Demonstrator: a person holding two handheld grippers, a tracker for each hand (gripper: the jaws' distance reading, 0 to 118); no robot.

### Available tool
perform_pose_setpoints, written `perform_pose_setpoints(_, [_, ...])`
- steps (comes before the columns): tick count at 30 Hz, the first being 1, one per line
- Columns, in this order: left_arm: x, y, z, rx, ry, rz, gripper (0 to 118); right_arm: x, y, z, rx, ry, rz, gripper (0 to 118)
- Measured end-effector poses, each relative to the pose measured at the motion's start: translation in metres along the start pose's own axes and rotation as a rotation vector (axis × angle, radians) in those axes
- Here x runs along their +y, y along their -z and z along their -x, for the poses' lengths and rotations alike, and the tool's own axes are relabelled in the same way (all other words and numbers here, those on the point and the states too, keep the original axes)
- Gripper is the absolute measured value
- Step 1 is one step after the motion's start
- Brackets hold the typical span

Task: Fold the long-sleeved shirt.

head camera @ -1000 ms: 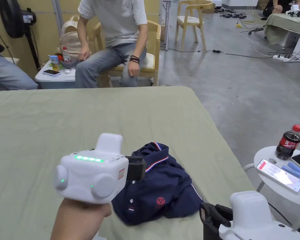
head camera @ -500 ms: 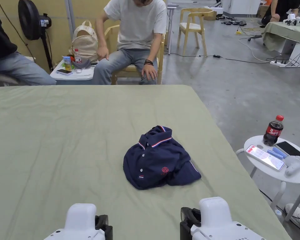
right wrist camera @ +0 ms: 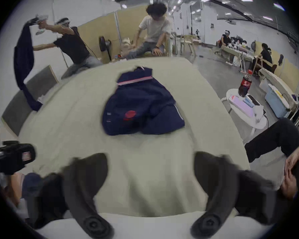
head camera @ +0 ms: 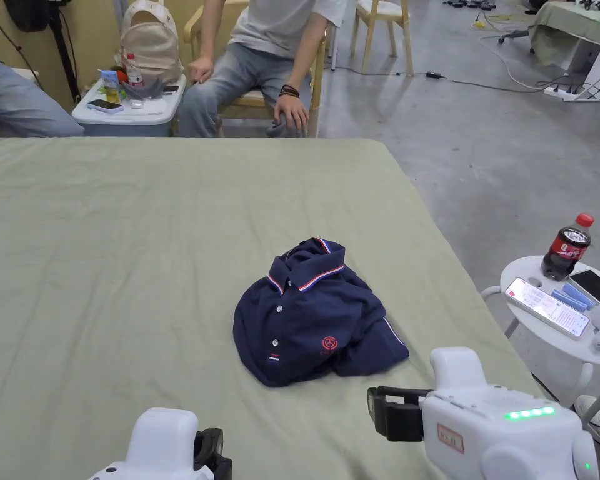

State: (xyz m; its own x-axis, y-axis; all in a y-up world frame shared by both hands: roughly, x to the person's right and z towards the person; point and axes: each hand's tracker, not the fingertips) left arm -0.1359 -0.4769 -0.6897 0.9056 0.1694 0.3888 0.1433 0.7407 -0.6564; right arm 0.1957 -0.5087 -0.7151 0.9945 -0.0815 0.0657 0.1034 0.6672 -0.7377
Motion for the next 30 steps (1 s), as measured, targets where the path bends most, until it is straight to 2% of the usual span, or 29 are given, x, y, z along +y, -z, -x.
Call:
perform_pose_setpoints(2, [0.008,0.019,0.0,-0.001,-0.012,0.011,0,0.017,0.038,-0.017,0.012,-0.008,-0.037,106])
perform_pose_setpoints(5, [0.017,0.049,0.006,0.011,-0.007,0.037,0,0.034,0.099,-0.029,-0.01,-0.06,0.038,106])
perform_pose_setpoints(8, [0.023,0.074,0.011,0.003,-0.025,0.057,0,0.045,0.147,-0.035,-0.026,-0.054,0.103,106])
perform_pose_setpoints(10, [0.026,0.087,0.014,0.004,-0.026,0.065,0,0.048,0.174,-0.039,0.001,-0.044,0.143,105])
perform_pose_setpoints(11, [0.027,0.094,0.014,0.006,-0.023,0.069,0,0.048,0.184,-0.038,0.008,-0.055,0.173,98])
perform_pose_setpoints(12, [0.029,0.1,0.015,0.005,-0.019,0.072,0,0.047,0.184,-0.033,-0.003,-0.085,0.197,82])
perform_pose_setpoints(13, [0.035,0.106,0.018,0.005,-0.021,0.072,0,0.048,0.178,-0.03,-0.029,-0.124,0.141,79])
perform_pose_setpoints(14, [0.042,0.115,0.022,0.002,-0.026,0.065,0,0.052,0.173,-0.029,0.001,-0.114,0.137,57])
perform_pose_setpoints(15, [0.054,0.124,0.026,-0.007,-0.024,0.045,0,0.054,0.17,-0.029,0.027,-0.105,0.122,16])
perform_pose_setpoints(16, [0.069,0.137,0.03,-0.012,-0.006,0.015,0,0.053,0.167,-0.022,-0.011,-0.122,0.114,16])
perform_pose_setpoints(17, [0.085,0.152,0.035,0.01,0.05,-0.006,0,0.052,0.17,-0.02,-0.009,-0.151,0.157,16])
perform_pose_setpoints(18, [0.099,0.167,0.04,0.008,0.074,-0.021,13,0.051,0.17,-0.019,-0.012,-0.161,0.147,16])
perform_pose_setpoints(19, [0.115,0.183,0.048,-0.013,0.058,-0.008,37,0.049,0.17,-0.021,-0.014,-0.154,0.134,16])
perform_pose_setpoints(21, [0.14,0.216,0.064,-0.047,0.044,-0.011,98,0.049,0.171,-0.025,-0.002,-0.129,0.132,16])
perform_pose_setpoints(22, [0.151,0.233,0.072,-0.081,0.032,-0.001,107,0.049,0.172,-0.027,0.006,-0.113,0.133,16])
perform_pose_setpoints(24, [0.165,0.267,0.083,-0.112,0.025,0.031,105,0.05,0.171,-0.027,0.015,-0.107,0.133,16])
perform_pose_setpoints(26, [0.17,0.305,0.092,-0.169,0.01,0.162,102,0.049,0.172,-0.029,0.022,-0.112,0.132,16])
perform_pose_setpoints(30, [0.153,0.35,0.087,-0.179,0.035,0.33,66,0.047,0.171,-0.032,0.037,-0.098,0.122,16])
